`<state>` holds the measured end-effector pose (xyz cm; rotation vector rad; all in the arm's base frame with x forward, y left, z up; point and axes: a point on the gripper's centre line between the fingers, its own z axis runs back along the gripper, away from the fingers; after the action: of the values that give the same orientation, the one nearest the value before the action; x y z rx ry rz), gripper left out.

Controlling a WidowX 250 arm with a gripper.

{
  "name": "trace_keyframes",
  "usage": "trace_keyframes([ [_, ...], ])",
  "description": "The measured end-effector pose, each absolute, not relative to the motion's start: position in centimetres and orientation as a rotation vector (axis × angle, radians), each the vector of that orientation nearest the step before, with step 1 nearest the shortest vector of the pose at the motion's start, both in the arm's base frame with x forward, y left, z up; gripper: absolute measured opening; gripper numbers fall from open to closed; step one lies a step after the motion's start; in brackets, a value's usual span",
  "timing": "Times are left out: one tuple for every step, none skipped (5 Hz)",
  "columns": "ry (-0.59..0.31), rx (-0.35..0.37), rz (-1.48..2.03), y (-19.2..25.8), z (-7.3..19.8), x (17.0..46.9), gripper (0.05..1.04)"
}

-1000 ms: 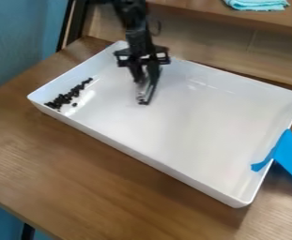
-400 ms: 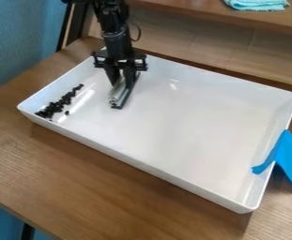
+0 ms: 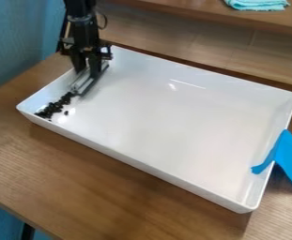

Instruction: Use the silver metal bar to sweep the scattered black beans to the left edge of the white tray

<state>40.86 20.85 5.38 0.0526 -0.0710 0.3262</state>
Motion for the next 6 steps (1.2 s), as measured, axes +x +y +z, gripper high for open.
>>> trace_keyframes([
  [-0.05, 0.048, 0.271, 21.7, 6.5, 41.6, 0.375],
  [-0.048, 0.007, 0.263, 22.2, 7.5, 41.2, 0.375],
  [-0.016, -0.051, 0.262, 22.0, 7.6, 40.3, 0.375],
  [0.022, -0.134, 0.251, 20.0, 8.0, 38.0, 0.375],
  [-0.001, -0.165, 0.223, 16.5, 9.9, 36.3, 0.375],
  [-0.005, -0.181, 0.195, 11.8, 10.2, 35.9, 0.375],
])
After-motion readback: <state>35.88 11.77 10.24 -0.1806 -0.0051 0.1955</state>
